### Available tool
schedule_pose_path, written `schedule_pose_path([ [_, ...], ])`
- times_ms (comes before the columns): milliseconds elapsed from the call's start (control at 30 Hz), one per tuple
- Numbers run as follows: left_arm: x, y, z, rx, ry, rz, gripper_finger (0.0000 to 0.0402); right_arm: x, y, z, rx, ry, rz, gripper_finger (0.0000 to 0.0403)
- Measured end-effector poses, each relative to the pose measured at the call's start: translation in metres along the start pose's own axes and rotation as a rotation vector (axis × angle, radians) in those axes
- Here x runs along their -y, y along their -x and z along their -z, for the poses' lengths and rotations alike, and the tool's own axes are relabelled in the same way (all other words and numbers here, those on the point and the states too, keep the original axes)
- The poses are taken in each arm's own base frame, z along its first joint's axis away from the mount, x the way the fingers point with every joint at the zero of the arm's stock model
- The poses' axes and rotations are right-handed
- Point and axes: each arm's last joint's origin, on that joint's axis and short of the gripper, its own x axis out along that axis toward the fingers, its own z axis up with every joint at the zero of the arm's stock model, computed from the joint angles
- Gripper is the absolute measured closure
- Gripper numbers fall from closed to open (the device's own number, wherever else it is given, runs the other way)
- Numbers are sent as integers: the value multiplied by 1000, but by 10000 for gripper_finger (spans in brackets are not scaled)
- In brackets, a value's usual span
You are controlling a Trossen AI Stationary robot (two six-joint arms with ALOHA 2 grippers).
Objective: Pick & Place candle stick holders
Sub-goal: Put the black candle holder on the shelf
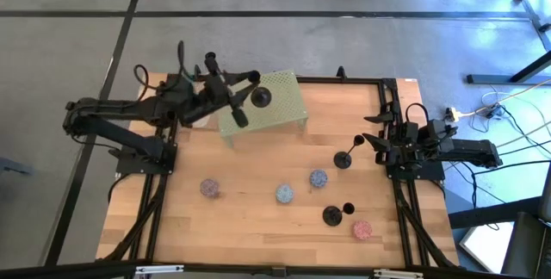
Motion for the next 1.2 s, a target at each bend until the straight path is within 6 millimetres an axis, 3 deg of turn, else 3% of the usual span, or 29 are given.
schedule_pose_path([
  [400,-30,-17,15,-54,59,-18,295,0,0,0,0,-10,0,171],
  [833,-34,-17,20,-98,64,-28,295,0,0,1,-9,-35,-3,171],
  [967,-41,-4,7,-35,74,-43,295,0,0,2,-19,-61,-5,171],
  [1200,-58,39,-9,-46,113,-22,295,-1,0,2,-24,-78,-6,171],
])
